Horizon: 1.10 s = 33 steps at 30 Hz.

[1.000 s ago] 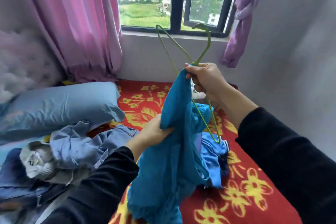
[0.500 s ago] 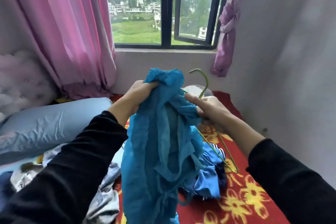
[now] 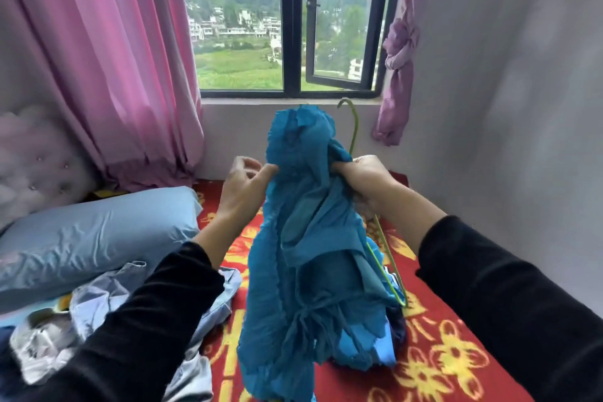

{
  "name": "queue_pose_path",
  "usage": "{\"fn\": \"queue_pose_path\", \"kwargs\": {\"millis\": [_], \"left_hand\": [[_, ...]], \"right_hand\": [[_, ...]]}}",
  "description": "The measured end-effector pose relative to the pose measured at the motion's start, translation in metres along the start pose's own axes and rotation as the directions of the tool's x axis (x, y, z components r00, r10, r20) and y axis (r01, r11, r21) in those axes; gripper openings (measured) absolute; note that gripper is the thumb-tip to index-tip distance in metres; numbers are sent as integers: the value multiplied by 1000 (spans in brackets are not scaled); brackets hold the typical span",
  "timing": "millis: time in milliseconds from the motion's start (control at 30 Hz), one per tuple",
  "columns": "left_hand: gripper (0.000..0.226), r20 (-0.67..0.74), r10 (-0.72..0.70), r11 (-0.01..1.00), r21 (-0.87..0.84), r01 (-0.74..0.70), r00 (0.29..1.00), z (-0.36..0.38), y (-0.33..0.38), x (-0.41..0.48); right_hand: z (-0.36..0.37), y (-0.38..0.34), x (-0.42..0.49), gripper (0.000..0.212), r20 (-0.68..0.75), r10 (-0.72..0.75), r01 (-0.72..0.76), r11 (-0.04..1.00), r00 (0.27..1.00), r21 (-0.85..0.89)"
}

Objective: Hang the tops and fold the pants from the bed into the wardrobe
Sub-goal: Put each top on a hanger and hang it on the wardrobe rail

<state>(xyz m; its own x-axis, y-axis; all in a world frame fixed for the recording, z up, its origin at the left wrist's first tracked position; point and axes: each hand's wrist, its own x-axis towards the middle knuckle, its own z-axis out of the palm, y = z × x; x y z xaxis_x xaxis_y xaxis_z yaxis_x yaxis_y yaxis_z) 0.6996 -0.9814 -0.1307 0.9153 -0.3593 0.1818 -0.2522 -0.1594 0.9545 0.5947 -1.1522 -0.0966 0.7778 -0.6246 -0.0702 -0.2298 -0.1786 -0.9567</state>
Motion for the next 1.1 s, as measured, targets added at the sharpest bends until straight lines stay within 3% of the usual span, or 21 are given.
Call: {"fn": "queue_pose_path", "kwargs": {"millis": [67,133,200,233,367,500,600,700,833,1000,1100], "left_hand": [[62,192,-172,985,60,164,966,-1,-7,-13],[63,414,-372,927,219,306,831,-2,-9,-26],[48,544,-432,901,231,367,719,-1,-13,-33],[37,571,-420,902,175,396,705,0,-15,-34],[10,444,-369,856,-180,485,817,8,-10,-24],[10,272,-249,864,-371,340,930,11,22,-3],[10,261,-125,907,-360,217,957,14,50,7],[7,261,-109,938,-293,186,959,25,64,11],[15,338,-136,930,-280,237,932,35,64,13],[19,394,-96,972,-161,171,914,35,66,15],[17,417,-63,992,-76,104,907,33,67,13]], "right_hand": [[-1,-9,3,22,-39,4,-3,1000,999,9],[-1,-13,6,23,-70,10,-6,999,997,53],[-1,-14,8,20,-88,25,-17,996,996,87],[-2,-14,9,19,-105,33,-22,994,994,104],[-12,-11,14,18,-169,59,-38,991,984,129],[-26,2,15,24,-181,61,-35,990,982,140],[-32,13,16,20,-225,85,-54,988,971,142],[-33,23,14,13,-181,103,-61,973,978,221],[-24,33,2,9,-39,103,-84,934,994,348],[-9,33,-7,30,237,92,-188,886,967,423],[4,32,-9,17,322,61,-201,883,945,423]]}}
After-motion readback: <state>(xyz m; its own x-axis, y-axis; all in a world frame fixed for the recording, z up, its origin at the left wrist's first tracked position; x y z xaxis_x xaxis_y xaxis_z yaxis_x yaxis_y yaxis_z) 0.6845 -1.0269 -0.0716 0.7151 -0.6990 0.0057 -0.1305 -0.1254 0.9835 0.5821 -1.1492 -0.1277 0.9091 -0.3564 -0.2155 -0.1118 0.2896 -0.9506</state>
